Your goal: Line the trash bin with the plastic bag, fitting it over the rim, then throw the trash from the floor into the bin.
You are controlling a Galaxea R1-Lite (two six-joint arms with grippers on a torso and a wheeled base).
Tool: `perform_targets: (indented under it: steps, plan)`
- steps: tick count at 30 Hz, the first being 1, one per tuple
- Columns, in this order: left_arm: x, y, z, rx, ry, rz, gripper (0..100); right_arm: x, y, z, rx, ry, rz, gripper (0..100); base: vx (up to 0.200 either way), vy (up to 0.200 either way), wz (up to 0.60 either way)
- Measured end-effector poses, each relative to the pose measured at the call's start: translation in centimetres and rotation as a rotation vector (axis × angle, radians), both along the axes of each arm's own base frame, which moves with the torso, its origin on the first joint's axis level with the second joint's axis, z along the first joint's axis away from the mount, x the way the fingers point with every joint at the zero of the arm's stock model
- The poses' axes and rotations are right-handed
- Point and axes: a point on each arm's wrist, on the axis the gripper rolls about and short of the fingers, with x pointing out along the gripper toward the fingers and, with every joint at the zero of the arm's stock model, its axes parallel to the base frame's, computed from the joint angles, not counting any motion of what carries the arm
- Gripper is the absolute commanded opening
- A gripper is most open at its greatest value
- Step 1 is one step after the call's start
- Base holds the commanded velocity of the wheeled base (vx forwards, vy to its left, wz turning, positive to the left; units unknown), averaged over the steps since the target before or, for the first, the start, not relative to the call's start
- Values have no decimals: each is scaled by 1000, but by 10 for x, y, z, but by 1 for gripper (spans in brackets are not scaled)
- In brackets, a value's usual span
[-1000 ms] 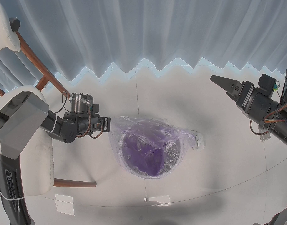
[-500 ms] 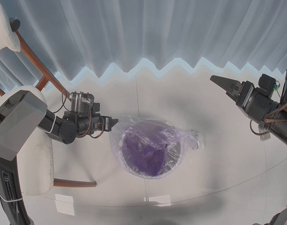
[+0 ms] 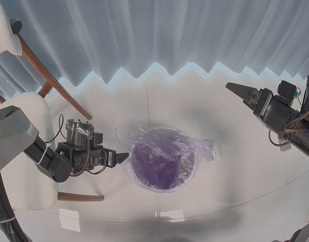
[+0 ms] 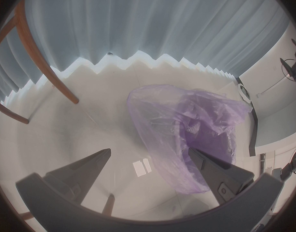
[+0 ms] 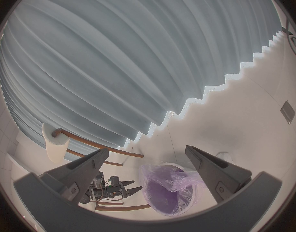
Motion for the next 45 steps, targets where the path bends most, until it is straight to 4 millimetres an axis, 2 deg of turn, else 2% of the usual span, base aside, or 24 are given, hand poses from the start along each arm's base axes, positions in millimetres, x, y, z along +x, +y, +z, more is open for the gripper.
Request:
perform_targets:
  steps: [4, 16, 17, 36, 45]
  plan:
    - [-3, -5, -2, -14, -44, -14, 100, 0, 0, 0, 0, 1, 0, 100, 0, 0, 0]
    - [-4, -17, -20, -35, -4, -22, 100, 0, 0, -1, -1, 4, 1, 100, 0, 0, 0]
    - [-4, -18, -20, -35, -3, -23, 0, 0, 0, -1, -2, 5, 1, 100, 0, 0, 0]
    - [-5, -17, -26, -33, 18, -17, 0, 0, 0, -1, -2, 5, 0, 100, 0, 0, 0]
    - [1, -18, -48, 3, 47, 13, 0, 0, 0, -1, -2, 4, 0, 100, 0, 0, 0]
